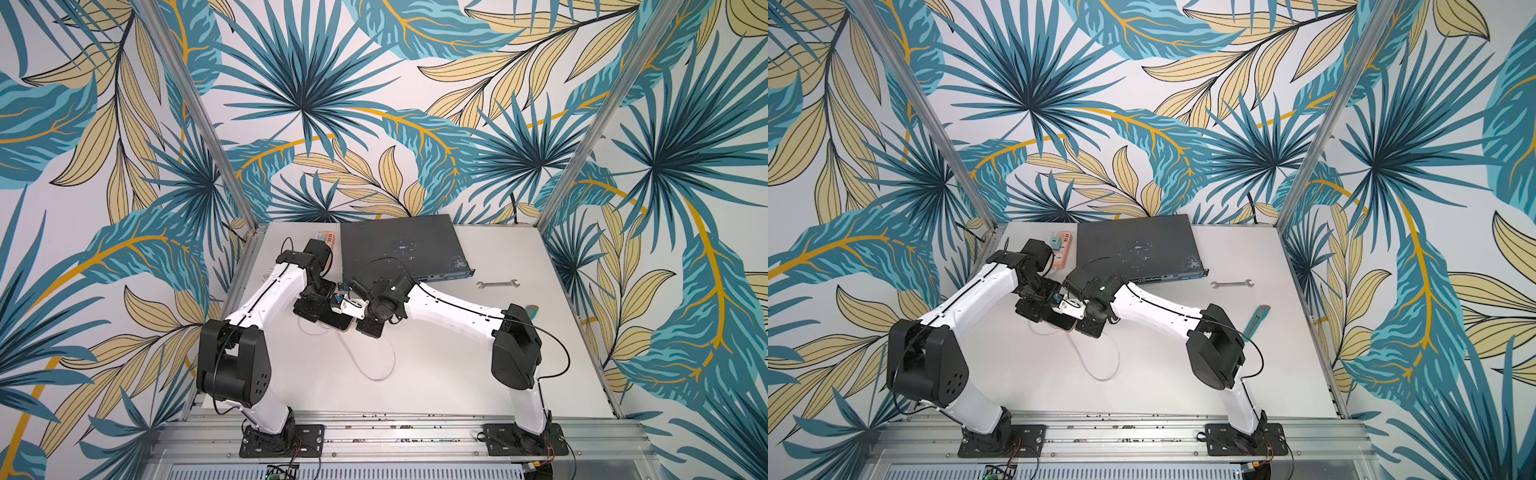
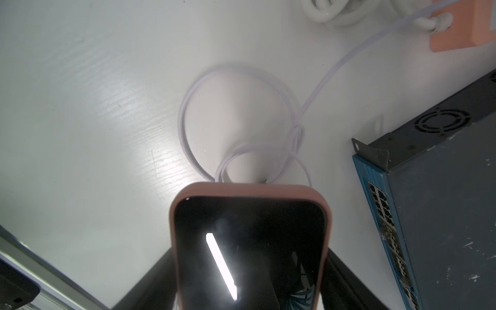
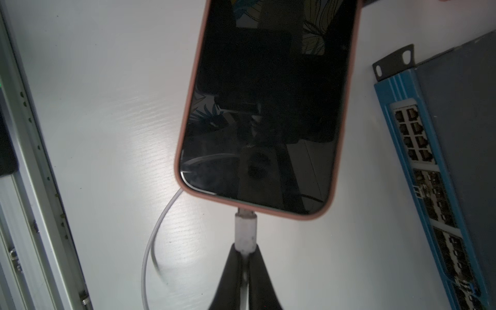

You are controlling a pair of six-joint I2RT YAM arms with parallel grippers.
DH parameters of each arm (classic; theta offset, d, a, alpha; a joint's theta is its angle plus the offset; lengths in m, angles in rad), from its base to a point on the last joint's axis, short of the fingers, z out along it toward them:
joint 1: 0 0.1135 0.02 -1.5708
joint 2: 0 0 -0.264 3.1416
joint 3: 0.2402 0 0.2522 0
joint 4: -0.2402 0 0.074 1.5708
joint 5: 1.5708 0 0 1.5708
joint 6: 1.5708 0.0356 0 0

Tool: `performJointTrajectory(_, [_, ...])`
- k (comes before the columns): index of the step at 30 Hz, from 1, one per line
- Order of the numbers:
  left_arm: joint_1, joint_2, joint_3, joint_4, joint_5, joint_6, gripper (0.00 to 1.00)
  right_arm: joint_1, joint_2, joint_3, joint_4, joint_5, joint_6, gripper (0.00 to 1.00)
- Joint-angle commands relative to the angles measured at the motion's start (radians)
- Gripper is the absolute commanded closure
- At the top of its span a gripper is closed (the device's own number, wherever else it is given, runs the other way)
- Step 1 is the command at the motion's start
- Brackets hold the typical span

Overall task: Plug the charging cable into the phone
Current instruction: Insert the charging cable into the phone.

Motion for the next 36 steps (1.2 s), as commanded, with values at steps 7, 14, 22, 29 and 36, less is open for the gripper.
performJointTrajectory(7, [-0.004,0.003,0.021,-0.002,0.028,-0.029,1.00,0.007,0.029,0.039,0.051,-0.064,0.030,1.00])
performJointTrajectory(14, [-0.009,-0.007,0.015,-0.001,0.018,-0.024,1.00,0.006,0.041,0.055,0.051,-0.083,0.035,1.00])
performJointTrajectory(22, [-0.028,-0.004,0.020,-0.004,0.000,-0.008,1.00,0.006,0.046,0.060,0.051,-0.087,0.036,1.00])
performJointTrajectory(29, [-0.034,-0.003,0.021,0.000,-0.006,-0.012,1.00,0.006,0.057,0.093,0.059,-0.101,0.051,1.00])
performJointTrajectory(36, [-0.037,-0.008,0.014,0.008,-0.004,-0.028,1.00,0.005,0.073,0.110,0.070,-0.124,0.066,1.00])
